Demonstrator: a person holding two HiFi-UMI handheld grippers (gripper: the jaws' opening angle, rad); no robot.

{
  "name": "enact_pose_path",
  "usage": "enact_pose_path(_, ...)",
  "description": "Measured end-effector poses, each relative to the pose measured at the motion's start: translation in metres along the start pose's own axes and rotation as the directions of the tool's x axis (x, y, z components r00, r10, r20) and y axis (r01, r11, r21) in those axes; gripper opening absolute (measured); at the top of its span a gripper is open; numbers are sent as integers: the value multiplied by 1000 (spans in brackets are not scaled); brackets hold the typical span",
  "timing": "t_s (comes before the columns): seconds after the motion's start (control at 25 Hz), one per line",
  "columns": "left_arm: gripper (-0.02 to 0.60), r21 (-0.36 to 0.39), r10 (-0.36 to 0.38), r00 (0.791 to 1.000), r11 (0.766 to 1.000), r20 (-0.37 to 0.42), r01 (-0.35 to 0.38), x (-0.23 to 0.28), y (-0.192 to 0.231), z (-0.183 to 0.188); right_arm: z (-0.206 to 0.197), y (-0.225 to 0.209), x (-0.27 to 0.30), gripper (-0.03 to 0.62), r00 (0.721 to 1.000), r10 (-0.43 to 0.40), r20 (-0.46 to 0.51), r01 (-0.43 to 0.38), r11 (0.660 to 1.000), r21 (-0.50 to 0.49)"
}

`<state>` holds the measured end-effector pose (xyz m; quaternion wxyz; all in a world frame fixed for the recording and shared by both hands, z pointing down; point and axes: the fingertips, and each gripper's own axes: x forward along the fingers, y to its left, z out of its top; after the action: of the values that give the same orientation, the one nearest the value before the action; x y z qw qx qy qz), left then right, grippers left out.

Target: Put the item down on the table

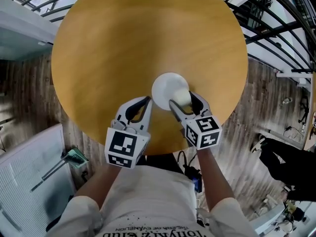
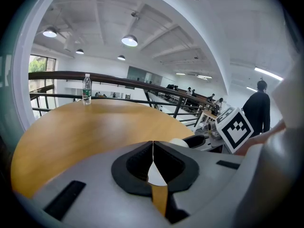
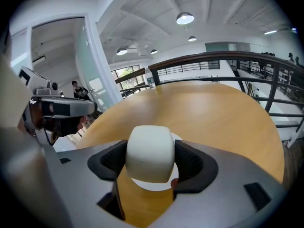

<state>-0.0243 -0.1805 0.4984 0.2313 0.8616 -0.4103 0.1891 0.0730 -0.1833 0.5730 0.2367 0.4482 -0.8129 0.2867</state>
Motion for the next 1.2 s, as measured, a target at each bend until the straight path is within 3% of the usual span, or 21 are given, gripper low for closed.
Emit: enact_pose_path(1.2,23,-23,21,999,1000,-26,-22,0,12,-10,-27,-10,54,313,992,-49,-120,33,991,-130)
